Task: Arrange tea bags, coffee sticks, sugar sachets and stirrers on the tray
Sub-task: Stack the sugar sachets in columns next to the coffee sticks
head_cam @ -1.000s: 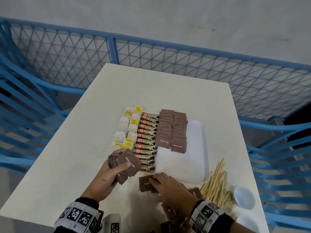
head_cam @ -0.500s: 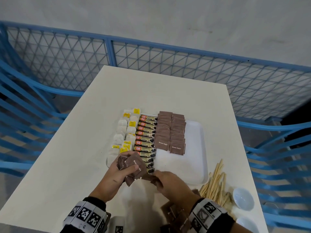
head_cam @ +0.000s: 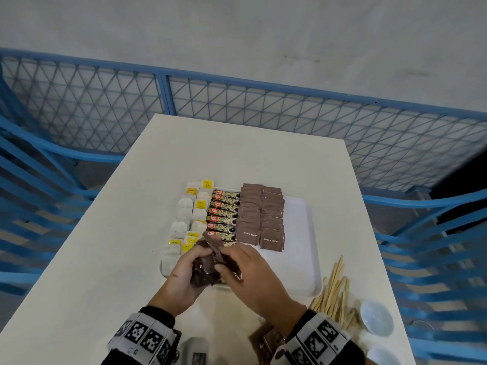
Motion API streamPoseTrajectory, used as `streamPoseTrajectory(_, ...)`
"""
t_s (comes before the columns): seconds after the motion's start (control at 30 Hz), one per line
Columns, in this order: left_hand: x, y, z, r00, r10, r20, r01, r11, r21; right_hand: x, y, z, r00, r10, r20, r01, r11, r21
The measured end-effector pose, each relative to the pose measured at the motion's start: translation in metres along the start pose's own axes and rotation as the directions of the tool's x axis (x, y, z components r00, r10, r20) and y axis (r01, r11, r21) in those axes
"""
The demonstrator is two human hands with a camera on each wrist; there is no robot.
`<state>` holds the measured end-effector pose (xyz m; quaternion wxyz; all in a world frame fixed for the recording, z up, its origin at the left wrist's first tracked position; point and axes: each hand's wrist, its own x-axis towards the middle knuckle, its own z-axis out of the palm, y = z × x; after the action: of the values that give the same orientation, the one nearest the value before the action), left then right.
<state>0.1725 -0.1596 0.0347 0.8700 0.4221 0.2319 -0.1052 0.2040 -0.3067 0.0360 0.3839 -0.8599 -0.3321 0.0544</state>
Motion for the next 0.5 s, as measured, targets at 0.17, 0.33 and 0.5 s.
streamPoseTrajectory(0.17, -0.003, 0.001, 0.001, 0.999, 0.021, 0.028, -0.021, 1.000, 0.011, -0.003, -0.003, -0.010, 0.996, -0.070, 0.062, 0.063, 0.993, 0.104)
streamPoseTrajectory(0.33, -0.007, -0.001, 0.005, 0.995, 0.099, 0.013, -0.100, 0.990, 0.103, -0.002, 0.005, -0.017, 1.000, -0.015, -0.016, 0.019, 0.963, 0.268)
streamPoseTrajectory(0.5, -0.009, -0.001, 0.004, 0.987, 0.157, 0.017, -0.157, 0.986, 0.062, -0.002, 0.007, -0.024, 0.955, 0.294, -0.026, -0.268, 0.901, 0.341)
